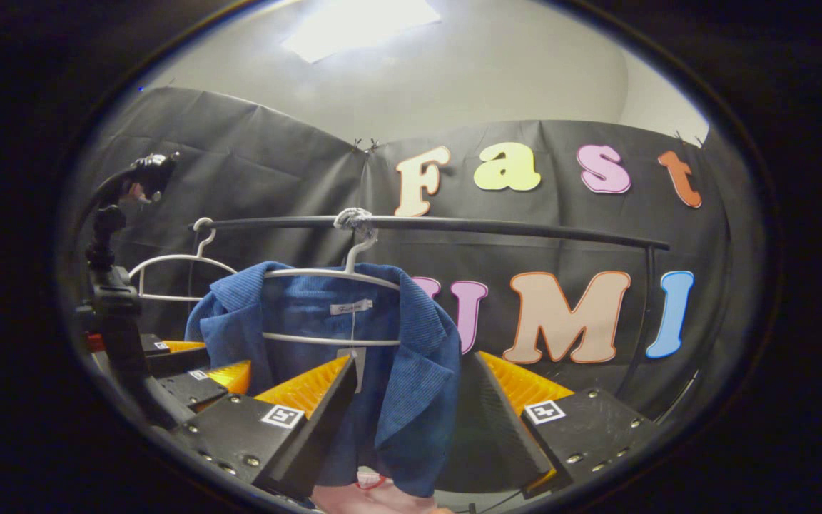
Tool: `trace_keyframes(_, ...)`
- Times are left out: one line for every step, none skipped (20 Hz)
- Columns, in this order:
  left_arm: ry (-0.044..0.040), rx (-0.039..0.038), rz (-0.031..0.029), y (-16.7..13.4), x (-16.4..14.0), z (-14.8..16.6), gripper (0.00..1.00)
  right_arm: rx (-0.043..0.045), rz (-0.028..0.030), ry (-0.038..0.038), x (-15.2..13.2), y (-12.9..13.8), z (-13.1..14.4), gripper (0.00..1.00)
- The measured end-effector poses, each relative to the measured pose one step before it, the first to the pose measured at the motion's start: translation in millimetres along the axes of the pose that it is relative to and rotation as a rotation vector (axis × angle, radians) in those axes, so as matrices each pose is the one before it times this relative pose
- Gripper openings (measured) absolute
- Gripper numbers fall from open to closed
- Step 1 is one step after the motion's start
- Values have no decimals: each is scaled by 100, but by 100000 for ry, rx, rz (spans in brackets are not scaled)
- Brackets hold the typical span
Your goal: Grasp the clothes on the hanger with both hands and then place them into the laundry hamper below.
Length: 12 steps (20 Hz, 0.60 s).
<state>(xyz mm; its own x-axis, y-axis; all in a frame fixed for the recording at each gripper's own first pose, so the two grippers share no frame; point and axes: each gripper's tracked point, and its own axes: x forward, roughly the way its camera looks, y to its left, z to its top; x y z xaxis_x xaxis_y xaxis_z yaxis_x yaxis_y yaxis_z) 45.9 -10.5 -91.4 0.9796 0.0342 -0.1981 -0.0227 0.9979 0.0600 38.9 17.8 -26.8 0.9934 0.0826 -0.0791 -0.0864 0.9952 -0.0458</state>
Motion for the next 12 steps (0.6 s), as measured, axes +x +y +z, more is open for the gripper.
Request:
trace_keyframes(426, -565, 495, 228, 164, -110, 48, -4, 704, 276, 422, 60, -165, 94)
trace_keyframes(101, -215, 334, 322, 162, -17, 40, -90, 632, 292, 337, -13, -289, 96)
trace_keyframes(200, 124, 248, 262, 162, -79, 31, -146, 542, 440, 557, 21, -221, 96)
trace_keyframes(143, 147, 555, 276, 44, -9, 22, -250, 381, 509, 399, 72, -333, 94)
trace_keyframes(-51, -182, 38, 139, -35, 34, 15, -293, 261, 608, 578, 69, -369, 96)
trace_keyframes(68, -273, -288, 68, 32, 42, 8, -140, 300, 414, 520, 92, -414, 94)
trace_keyframes(192, -117, -538, 34, 27, 45, 3, -7, 470, 189, 616, 119, -355, 94)
trace_keyframes(-373, -167, -600, -85, 17, 125, 3, -9, 144, 215, 708, 54, -312, 94)
trace_keyframes(-334, -117, -633, 57, -77, 58, 3, 16, -212, 322, 885, 0, -274, 94)
trace_keyframes(-288, 68, -406, 89, -32, 125, 1, 129, -455, 485, 715, -81, -417, 94)
trace_keyframes(-178, 184, -240, 202, -93, 25, 1, 292, -536, 666, 905, -51, -454, 94)
trace_keyframes(-194, 149, -358, 107, 38, 144, 0, 399, -576, 70, 840, -50, -373, 94)
